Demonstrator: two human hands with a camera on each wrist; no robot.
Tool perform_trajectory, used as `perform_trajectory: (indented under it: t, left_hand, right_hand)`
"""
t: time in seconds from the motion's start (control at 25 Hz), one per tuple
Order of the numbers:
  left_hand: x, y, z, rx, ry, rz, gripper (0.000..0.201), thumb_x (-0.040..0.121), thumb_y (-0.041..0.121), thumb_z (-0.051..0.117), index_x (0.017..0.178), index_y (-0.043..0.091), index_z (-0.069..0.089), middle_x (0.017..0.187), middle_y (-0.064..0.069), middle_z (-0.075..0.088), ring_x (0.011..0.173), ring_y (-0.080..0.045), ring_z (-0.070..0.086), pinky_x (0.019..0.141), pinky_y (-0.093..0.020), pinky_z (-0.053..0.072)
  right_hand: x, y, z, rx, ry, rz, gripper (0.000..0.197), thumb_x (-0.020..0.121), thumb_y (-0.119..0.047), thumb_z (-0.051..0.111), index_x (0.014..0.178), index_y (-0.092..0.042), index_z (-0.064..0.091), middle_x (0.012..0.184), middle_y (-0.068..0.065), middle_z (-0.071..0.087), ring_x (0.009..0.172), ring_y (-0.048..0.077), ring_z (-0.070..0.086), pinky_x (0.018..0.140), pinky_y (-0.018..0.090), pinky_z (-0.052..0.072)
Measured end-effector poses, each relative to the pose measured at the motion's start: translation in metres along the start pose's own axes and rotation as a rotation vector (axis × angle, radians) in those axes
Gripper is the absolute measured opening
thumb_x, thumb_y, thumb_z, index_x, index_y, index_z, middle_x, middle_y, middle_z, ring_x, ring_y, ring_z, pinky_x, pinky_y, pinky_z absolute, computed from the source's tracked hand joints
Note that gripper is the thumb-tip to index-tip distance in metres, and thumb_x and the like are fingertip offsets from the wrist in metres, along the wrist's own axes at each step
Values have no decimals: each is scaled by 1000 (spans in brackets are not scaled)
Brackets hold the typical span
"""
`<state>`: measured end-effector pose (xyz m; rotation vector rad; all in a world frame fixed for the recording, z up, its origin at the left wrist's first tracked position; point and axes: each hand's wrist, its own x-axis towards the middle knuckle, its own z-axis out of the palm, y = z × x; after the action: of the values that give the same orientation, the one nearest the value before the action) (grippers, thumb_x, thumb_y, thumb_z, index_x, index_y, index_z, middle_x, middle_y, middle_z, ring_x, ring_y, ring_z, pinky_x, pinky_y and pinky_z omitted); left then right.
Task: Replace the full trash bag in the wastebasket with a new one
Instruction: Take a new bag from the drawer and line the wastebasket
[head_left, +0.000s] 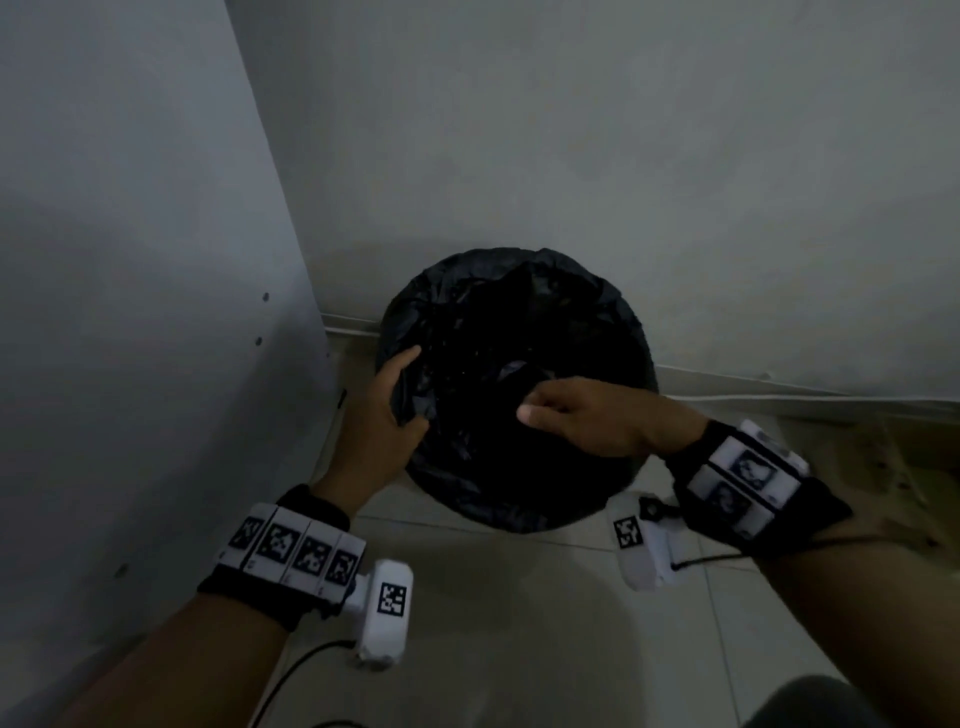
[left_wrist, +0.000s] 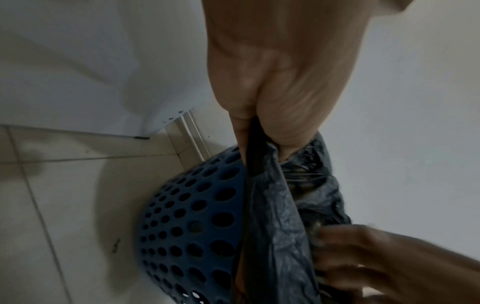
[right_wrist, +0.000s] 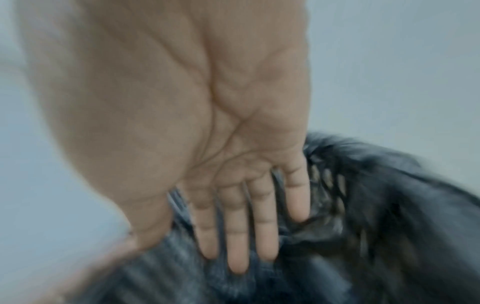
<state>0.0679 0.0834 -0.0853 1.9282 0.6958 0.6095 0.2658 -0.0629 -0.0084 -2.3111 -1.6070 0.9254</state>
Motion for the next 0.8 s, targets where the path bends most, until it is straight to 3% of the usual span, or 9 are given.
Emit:
perform_trajectory:
  t: [0.08, 0.16, 0.24, 0.28, 0.4, 0.52, 0.68, 0.8]
  left_hand:
    - [5, 1, 0, -4, 62, -68, 66, 88, 4, 63, 147, 17, 36, 144, -2, 44, 125, -8, 42, 104, -19, 35]
    - [9, 2, 0, -1, 108, -142, 67, 85, 2, 62, 146, 16, 36, 143, -4, 45, 128, -17, 44, 103, -27, 37]
    - [9, 3, 1, -31, 151, -223, 66, 84, 0, 60, 144, 14, 37, 133, -3, 47, 120, -17, 46, 98, -28, 40]
    - [7, 4, 3, -62, 176, -252, 64, 83, -3, 59, 142, 12, 37, 126, -1, 45, 114, -15, 45, 93, -27, 41]
    - [2, 1, 10, -113, 245, -301, 62, 80, -7, 60, 134, 9, 32, 117, -4, 42, 105, -20, 47, 82, -29, 42]
    - [1, 0, 12, -106, 253, -357, 65, 80, -4, 63, 130, 6, 23, 114, -8, 41, 101, -26, 50, 80, -35, 46]
    - [-4, 3, 3, -85, 243, -364, 64, 79, -3, 66, 125, 3, 21, 116, -9, 40, 104, -24, 49, 86, -33, 45]
    - [-8, 5, 0, -106, 230, -386, 63, 81, -3, 65, 125, 4, 20, 117, -8, 41, 101, -20, 49, 84, -30, 43]
  right_hand:
    - [-30, -17, 2, 366, 93, 82, 46, 96, -53, 43, 89, -15, 68, 84, 2, 69, 77, 11, 63, 74, 26, 49]
    - [-52, -29, 26, 709, -66, 230, 48, 94, -53, 45, 84, -13, 68, 76, 2, 68, 72, 13, 63, 69, 28, 49]
    - [-58, -35, 64, 1041, -247, 363, 46, 90, -56, 50, 91, -13, 66, 81, 4, 67, 77, 18, 64, 70, 32, 52]
    - [-56, -38, 79, 1240, -222, 423, 46, 88, -56, 54, 96, -12, 65, 86, 5, 66, 80, 21, 64, 71, 35, 53]
    - [-33, -36, 97, 1687, 112, 531, 37, 94, -47, 51, 111, -16, 64, 93, 1, 67, 79, 18, 59, 68, 33, 54]
    - [-22, -42, 100, 1829, 256, 573, 34, 97, -42, 50, 117, -16, 61, 93, 1, 69, 77, 16, 61, 63, 32, 52]
    - [-21, -52, 123, 1766, 389, 608, 37, 93, -41, 59, 122, -18, 58, 104, 0, 70, 86, 19, 65, 65, 32, 53]
    - [-24, -49, 128, 1766, 502, 595, 39, 89, -38, 64, 113, -7, 61, 95, 4, 68, 77, 20, 64, 59, 30, 54]
